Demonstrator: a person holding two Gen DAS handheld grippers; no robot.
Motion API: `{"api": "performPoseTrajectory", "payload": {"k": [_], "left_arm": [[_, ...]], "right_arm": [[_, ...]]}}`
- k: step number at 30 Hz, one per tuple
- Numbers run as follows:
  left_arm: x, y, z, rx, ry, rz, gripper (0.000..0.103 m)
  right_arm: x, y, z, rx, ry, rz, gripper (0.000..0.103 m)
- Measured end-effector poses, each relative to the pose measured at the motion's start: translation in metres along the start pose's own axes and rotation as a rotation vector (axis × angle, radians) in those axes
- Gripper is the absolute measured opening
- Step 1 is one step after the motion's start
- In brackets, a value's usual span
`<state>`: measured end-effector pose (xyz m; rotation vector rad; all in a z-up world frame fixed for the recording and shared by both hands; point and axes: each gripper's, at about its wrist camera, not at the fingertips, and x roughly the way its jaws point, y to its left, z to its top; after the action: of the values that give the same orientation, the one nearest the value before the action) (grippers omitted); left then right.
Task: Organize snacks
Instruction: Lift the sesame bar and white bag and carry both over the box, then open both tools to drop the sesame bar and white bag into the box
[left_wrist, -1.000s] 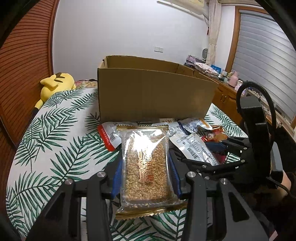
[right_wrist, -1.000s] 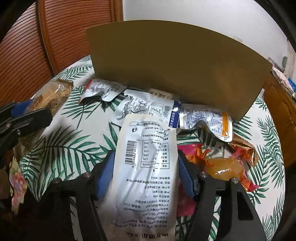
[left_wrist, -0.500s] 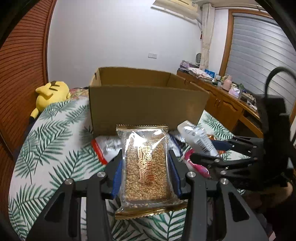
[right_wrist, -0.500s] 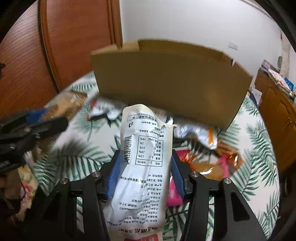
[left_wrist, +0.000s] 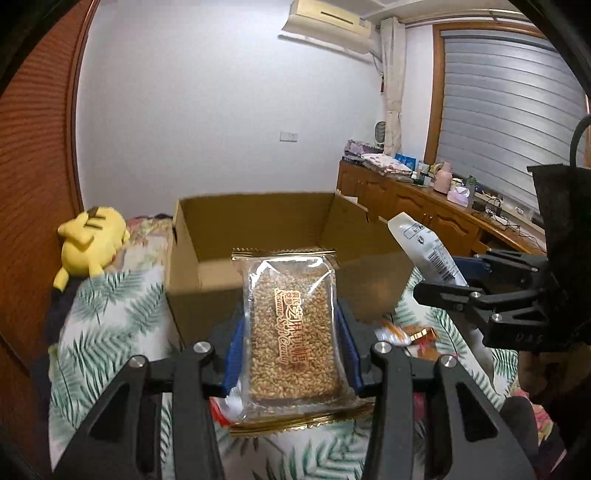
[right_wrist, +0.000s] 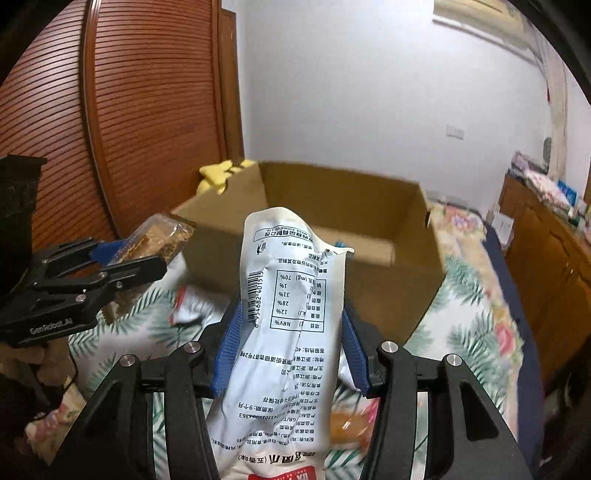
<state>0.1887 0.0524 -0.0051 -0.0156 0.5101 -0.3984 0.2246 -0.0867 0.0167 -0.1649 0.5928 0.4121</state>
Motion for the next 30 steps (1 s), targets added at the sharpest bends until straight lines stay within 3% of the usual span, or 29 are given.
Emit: {"api": "performPoseTrajectory", "payload": {"k": [14,22,30], "left_arm": [[0.078,0.024,0.072,0.059,-0.038,0.006,0.044],[0.119,0.034,0.076,0.043,-0.031,0.012,0.044],[0.130,0.033,0.070,0.042,-0.008,-0.002,0.046]], "right_arm": [[0.051,-0.032,0.087,-0.075,-0.089,-0.063,0.052],[0.089,-0.056,0.105,-0.079,-0.115,-0.116,0.052],[0.113,-0.066,0.105,-0.068,-0.122,-0.148,0.052]]}}
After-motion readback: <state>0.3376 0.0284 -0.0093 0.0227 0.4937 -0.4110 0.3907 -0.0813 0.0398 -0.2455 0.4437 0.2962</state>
